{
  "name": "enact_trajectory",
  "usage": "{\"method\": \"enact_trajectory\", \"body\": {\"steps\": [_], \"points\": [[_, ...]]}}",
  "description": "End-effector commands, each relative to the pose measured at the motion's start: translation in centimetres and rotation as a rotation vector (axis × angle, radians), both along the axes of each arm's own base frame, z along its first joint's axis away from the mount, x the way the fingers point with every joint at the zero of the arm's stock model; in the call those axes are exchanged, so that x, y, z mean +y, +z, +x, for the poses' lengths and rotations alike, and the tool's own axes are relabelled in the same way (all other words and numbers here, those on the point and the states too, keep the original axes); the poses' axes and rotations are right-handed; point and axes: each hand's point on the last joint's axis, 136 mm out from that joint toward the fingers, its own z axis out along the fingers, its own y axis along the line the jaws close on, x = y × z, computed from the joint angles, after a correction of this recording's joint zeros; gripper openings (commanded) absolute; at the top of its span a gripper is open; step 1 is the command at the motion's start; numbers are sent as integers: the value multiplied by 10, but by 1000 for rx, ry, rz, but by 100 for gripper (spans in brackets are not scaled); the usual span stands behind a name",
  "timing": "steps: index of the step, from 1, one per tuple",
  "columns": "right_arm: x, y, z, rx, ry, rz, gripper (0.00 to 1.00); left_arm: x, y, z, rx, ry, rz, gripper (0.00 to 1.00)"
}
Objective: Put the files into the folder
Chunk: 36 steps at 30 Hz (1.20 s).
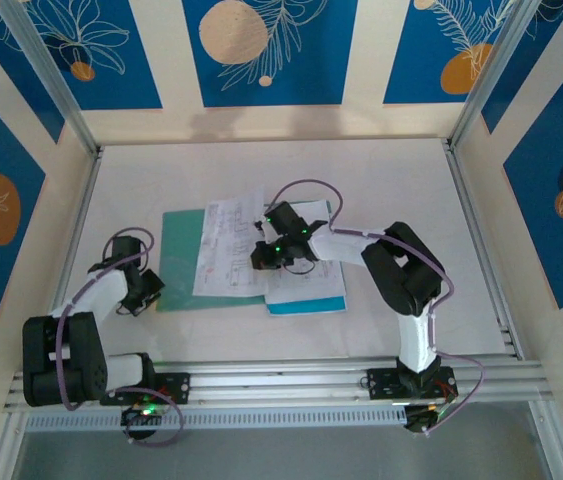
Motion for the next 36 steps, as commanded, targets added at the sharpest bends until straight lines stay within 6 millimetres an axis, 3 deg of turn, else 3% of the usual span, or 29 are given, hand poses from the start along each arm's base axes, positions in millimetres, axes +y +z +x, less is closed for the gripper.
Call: {"method": "enact_trajectory", "body": {"steps": [1,9,36], "points": [[25,11,1,-2,23,53,0,-6,-8,-2,-1,-19,-42,0],[46,4,-3,22,47,64,0,-10,-13,-1,6,-25,-67,0],[81,-11,-18,81,107,75,0,-13,-17,-3,11,-34,-81,0]]}}
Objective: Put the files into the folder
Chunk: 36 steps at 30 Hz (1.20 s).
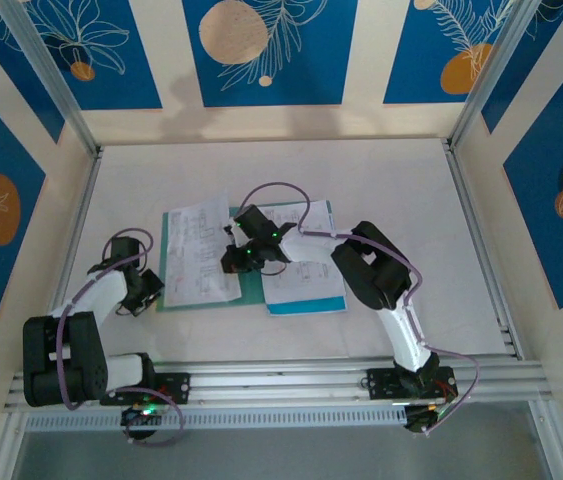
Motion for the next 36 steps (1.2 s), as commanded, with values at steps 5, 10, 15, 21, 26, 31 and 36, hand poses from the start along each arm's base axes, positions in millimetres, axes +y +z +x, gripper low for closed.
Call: {"method": "enact_trajectory", "body": {"steps": [5,10,15,21,26,31,36], "points": [[9,-8,-10,53,22,-7,0,-11,-16,-5,21,-37,-62,0],[10,-11,-14,61,26,-5,0,-11,-16,-4,21,-38,-63,0],[13,-13,-14,70,35,-4,0,-12,-17,-4,23,-41,-66,0],[17,-14,-13,76,49,-13,0,-12,-17,-4,22,-43,-68,0],[14,-19,-15,83,39,-28,0,-12,-17,-3,19,-42,-70,0],[12,-18,-17,87,30,-33,0,-13,-18,-3,20,-44,-71,0],[11,-15,-21,79,20,-39,0,-13,-17,-3,19,-44,-72,0]]}}
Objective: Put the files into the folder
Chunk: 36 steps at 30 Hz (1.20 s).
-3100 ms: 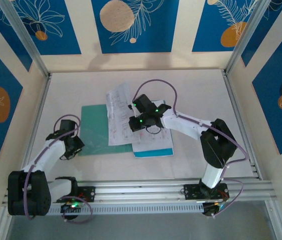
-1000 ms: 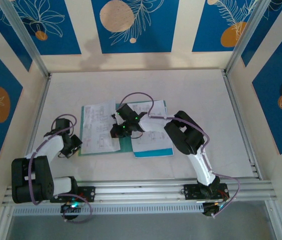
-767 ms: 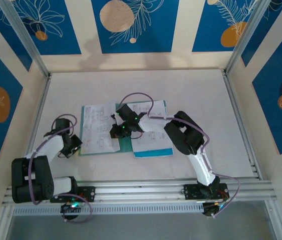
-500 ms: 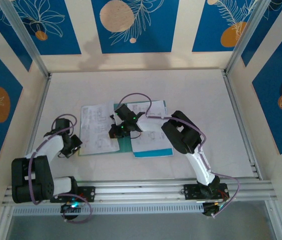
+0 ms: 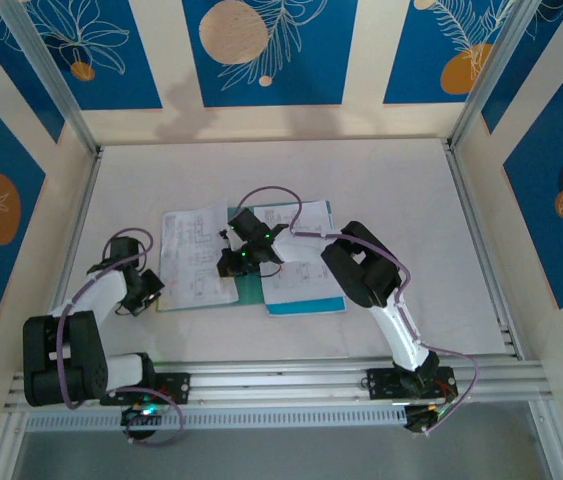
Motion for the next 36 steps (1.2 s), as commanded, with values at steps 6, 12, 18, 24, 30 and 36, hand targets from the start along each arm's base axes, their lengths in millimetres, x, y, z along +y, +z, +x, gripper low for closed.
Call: {"method": "enact_trajectory", "body": {"steps": [6,12,18,24,30,36], "points": [[-5,12,-14,5,-22,-28,27,-10,-8,-3,-3,-26,-51,0],[-28,54,-5,-68,-143,-52,65,-8,31,1,-88,-43,-16,0],[-79,69,-7,-40,-385,-170,65,-41,52,12,-137,-158,-58,0],[-108,56,-23,24,-588,-275,14,-113,38,19,-137,-344,-104,0],[-124,52,-17,55,-719,-352,0,-146,18,13,-105,-406,-69,0],[-130,38,-5,108,-775,-392,0,-166,-10,-2,-55,-441,-74,0]]}}
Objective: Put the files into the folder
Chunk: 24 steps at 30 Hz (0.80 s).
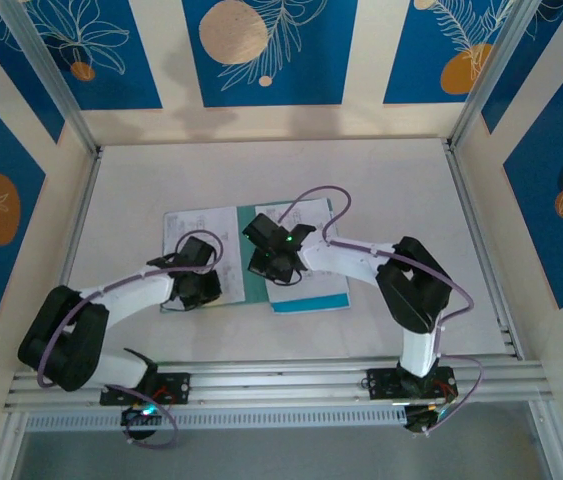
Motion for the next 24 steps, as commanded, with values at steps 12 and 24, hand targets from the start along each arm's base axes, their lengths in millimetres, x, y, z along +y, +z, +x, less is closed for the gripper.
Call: {"method": "enact_trajectory", "body": {"steps": [12,24], "points": [[-23,-17,39,51,-154,-58,0,-7,-23,-22,21,24,47,0],[-17,-27,47,84,-169,-50,0,-5,-24,-23,23,23,58,0]]}}
